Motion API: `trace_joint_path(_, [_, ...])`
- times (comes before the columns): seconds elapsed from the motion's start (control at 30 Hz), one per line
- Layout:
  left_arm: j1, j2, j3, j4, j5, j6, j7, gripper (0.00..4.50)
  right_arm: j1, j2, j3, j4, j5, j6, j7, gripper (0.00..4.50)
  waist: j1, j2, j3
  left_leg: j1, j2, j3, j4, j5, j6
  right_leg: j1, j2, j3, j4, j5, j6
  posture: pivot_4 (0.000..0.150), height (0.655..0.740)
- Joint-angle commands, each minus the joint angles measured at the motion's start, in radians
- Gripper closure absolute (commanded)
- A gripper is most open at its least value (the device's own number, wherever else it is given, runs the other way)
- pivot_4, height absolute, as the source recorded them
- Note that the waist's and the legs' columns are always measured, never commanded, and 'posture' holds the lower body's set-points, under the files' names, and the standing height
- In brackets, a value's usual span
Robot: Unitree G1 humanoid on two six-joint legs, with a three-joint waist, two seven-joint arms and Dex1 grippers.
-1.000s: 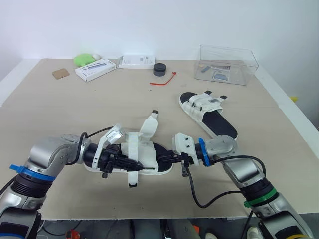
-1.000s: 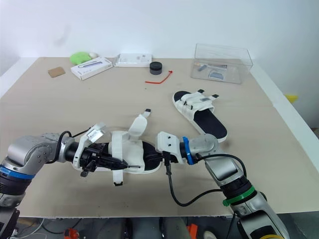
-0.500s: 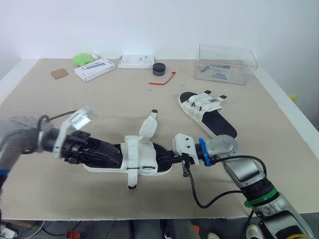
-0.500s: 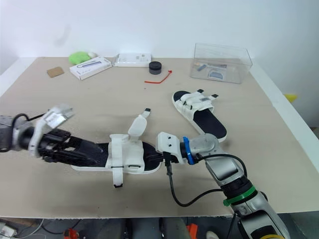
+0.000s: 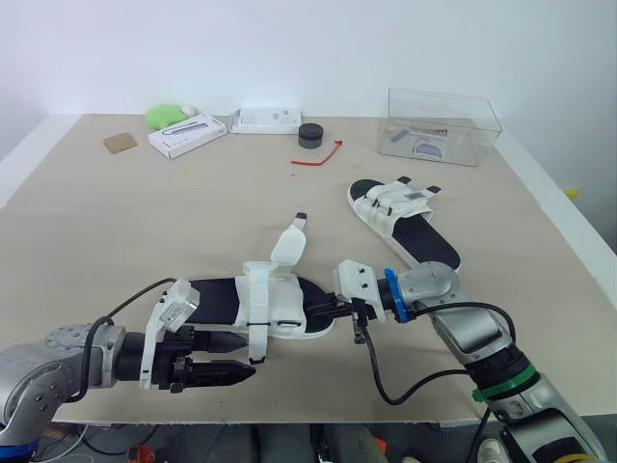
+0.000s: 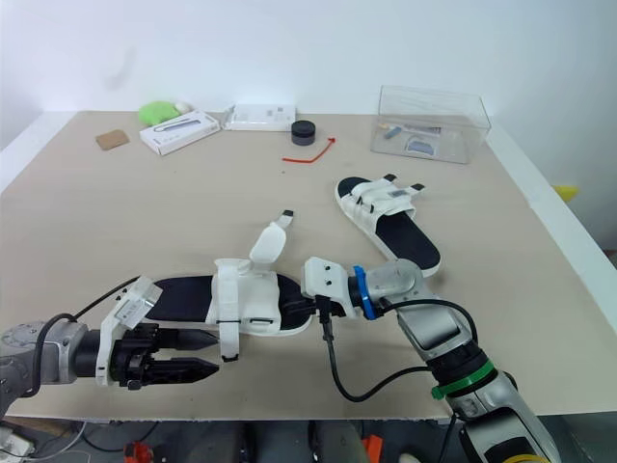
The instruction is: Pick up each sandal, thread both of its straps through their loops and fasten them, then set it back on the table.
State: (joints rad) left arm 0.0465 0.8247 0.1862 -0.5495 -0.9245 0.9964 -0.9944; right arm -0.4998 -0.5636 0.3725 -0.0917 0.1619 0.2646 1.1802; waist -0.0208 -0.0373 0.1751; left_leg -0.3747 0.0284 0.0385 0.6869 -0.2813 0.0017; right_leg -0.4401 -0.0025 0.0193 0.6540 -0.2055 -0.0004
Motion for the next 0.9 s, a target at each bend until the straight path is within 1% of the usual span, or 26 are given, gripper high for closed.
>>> trace_joint_path(0.03, [0.044, -0.007, 0.001, -0.013, 0.057, -0.079, 0.019, 1.22, -0.011, -0.006, -0.010, -0.001, 0.003, -0.007, 0.012, 4.50, 0.000, 0.000, 0.000, 0.000, 0.000, 0.000, 0.000, 0.000, 0.000, 0.000, 0.000, 0.000, 0.000, 0.000, 0.000, 0.150, 0.7400])
trace_joint_path(0.13, [0.074, -0.037, -0.046, -0.026, 0.081, -0.110, 0.038, 1.22, -0.010, -0.005, -0.008, -0.005, 0.003, -0.006, 0.014, 4.50, 0.000, 0.000, 0.000, 0.000, 0.000, 0.000, 0.000, 0.000, 0.000, 0.000, 0.000, 0.000, 0.000, 0.000, 0.000, 0.150, 0.7400])
trace_joint_path(0.23, [0.067, -0.075, -0.096, -0.019, 0.102, -0.130, 0.068, 1.22, -0.011, -0.002, -0.006, -0.005, 0.003, -0.004, 0.015, 4.50, 0.000, 0.000, 0.000, 0.000, 0.000, 0.000, 0.000, 0.000, 0.000, 0.000, -0.001, 0.000, 0.000, 0.000, 0.000, 0.150, 0.7400])
trace_joint_path(0.37, [0.052, -0.086, -0.134, -0.005, 0.108, -0.137, 0.068, 1.22, -0.013, -0.002, -0.005, -0.002, 0.001, -0.007, 0.021, 4.50, 0.000, 0.000, 0.000, 0.000, 0.000, 0.000, 0.000, 0.000, 0.000, 0.000, 0.000, 0.000, 0.000, 0.000, 0.000, 0.150, 0.7400])
trace_joint_path(0.47, [0.041, -0.091, -0.152, 0.010, 0.118, -0.148, 0.069, 1.91, -0.016, 0.000, -0.005, -0.002, 0.001, -0.005, 0.021, 4.50, 0.000, 0.000, 0.000, 0.000, 0.000, 0.000, 0.000, 0.000, 0.000, 0.000, 0.001, 0.000, 0.000, 0.000, 0.000, 0.150, 0.7400])
trace_joint_path(0.53, [0.034, -0.094, -0.159, 0.018, 0.126, -0.158, 0.071, 2.84, -0.016, 0.001, -0.005, -0.003, 0.001, -0.004, 0.021, 4.50, 0.000, 0.000, 0.000, 0.000, 0.000, 0.000, 0.000, 0.000, 0.000, 0.000, 0.002, 0.000, 0.000, 0.000, 0.000, 0.150, 0.7400])
trace_joint_path(0.57, [0.031, -0.095, -0.162, 0.020, 0.130, -0.163, 0.069, 3.41, -0.015, 0.001, -0.005, -0.003, 0.001, -0.004, 0.021, 4.50, 0.000, 0.000, 0.000, 0.000, 0.000, 0.000, 0.000, 0.000, 0.000, 0.000, 0.002, 0.000, 0.000, 0.000, 0.000, 0.150, 0.7400])
trace_joint_path(0.6, [0.028, -0.097, -0.164, 0.022, 0.131, -0.167, 0.066, 3.86, -0.015, 0.000, -0.005, -0.003, 0.001, -0.004, 0.022, 4.50, 0.000, 0.000, 0.000, 0.000, 0.000, 0.000, 0.000, 0.000, 0.000, 0.000, 0.002, 0.000, 0.000, 0.000, 0.000, 0.150, 0.7400])
trace_joint_path(0.63, [0.027, -0.097, -0.166, 0.022, 0.129, -0.169, 0.062, 4.22, -0.014, -0.001, -0.005, -0.004, 0.001, -0.004, 0.022, 4.50, 0.000, 0.000, 0.000, 0.000, 0.000, 0.000, 0.000, 0.000, 0.000, 0.000, 0.002, 0.000, 0.000, 0.000, 0.000, 0.150, 0.7400])
trace_joint_path(0.67, [0.032, -0.092, -0.169, 0.017, 0.130, -0.172, 0.054, 4.46, -0.014, -0.001, -0.005, -0.004, 0.001, -0.003, 0.022, 4.50, 0.000, 0.000, 0.000, 0.000, 0.000, 0.000, 0.000, 0.000, 0.000, 0.000, 0.002, 0.000, 0.000, 0.000, 0.000, 0.150, 0.7400])
trace_joint_path(0.9, [0.112, -0.007, -0.204, -0.044, 0.149, -0.201, -0.022, 4.46, -0.016, 0.003, -0.003, -0.002, -0.001, -0.003, 0.020, 4.50, -0.001, 0.000, 0.000, 0.000, 0.001, 0.000, -0.001, 0.000, 0.000, 0.000, 0.001, 0.000, 0.000, 0.000, 0.000, 0.150, 0.7400])
